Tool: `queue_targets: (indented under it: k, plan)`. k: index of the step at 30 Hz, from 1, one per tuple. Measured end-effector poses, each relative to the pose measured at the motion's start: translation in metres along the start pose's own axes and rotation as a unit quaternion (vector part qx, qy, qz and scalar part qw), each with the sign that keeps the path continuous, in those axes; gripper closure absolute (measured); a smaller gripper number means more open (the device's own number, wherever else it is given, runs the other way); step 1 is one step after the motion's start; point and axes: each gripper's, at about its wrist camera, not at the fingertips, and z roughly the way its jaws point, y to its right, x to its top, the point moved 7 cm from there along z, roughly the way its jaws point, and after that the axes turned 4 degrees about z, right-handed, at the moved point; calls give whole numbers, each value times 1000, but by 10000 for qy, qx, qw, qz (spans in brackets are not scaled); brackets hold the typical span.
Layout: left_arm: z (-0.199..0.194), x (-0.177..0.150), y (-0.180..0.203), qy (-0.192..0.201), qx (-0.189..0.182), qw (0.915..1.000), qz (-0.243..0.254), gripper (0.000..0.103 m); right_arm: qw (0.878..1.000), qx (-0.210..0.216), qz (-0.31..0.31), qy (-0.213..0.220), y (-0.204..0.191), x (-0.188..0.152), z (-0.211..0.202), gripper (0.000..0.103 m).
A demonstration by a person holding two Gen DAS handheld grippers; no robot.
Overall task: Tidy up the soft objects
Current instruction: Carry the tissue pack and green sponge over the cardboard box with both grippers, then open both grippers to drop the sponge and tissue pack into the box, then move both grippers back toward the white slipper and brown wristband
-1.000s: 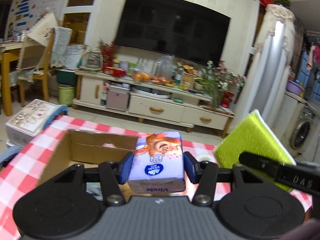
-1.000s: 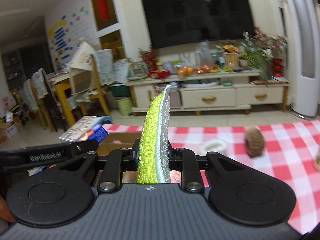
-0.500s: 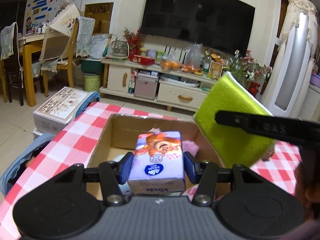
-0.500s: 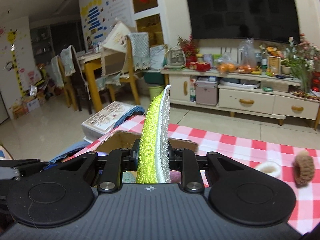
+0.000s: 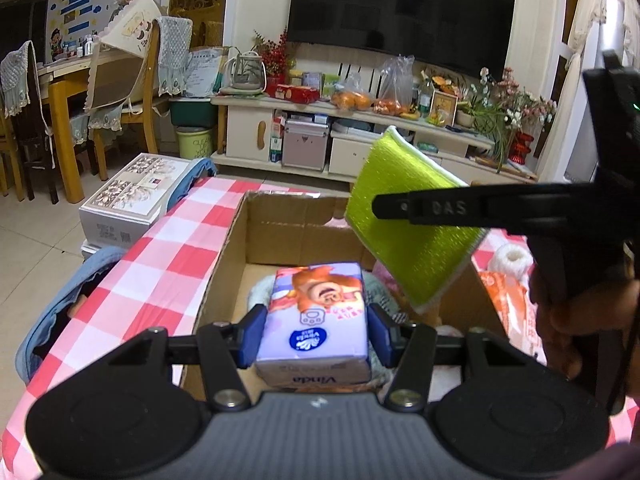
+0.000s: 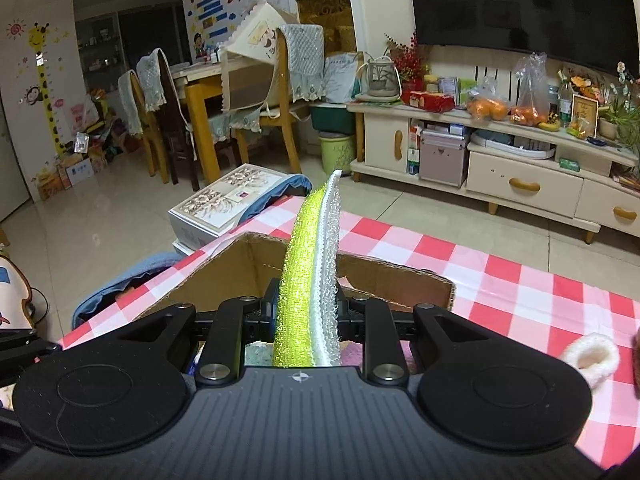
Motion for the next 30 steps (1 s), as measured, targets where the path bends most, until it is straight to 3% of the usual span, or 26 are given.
queue_targets:
  k: [5,6,7,8,9,14,30]
  plan:
    - [2,-3,3,-145,108,9997,143,45,9998,20,48,-170,-2,-2,12,69]
    - [2,-3,4,-146,121,9997,174,43,9998,34,74,-196,-2,-3,12,62]
    - [1,-3,4,-139,144,9996,184,36,9997,71,120,-204,-2,-3,11,40]
    - [1,-3,4,-131,174,9996,187,32,9997,87,154,-154,-3,-3,8,26]
    - [0,-3,5,-117,190,9996,193,32,9998,68,161,-80,-3,-2,3,23]
    - [-3,0,8,-49,217,9996,191,29,9991,18,347,253,4,5,-21,14]
    - [-5,7,35,97,98,9995,279,22,9847,-799,1076,1112,66,-2,-97,4]
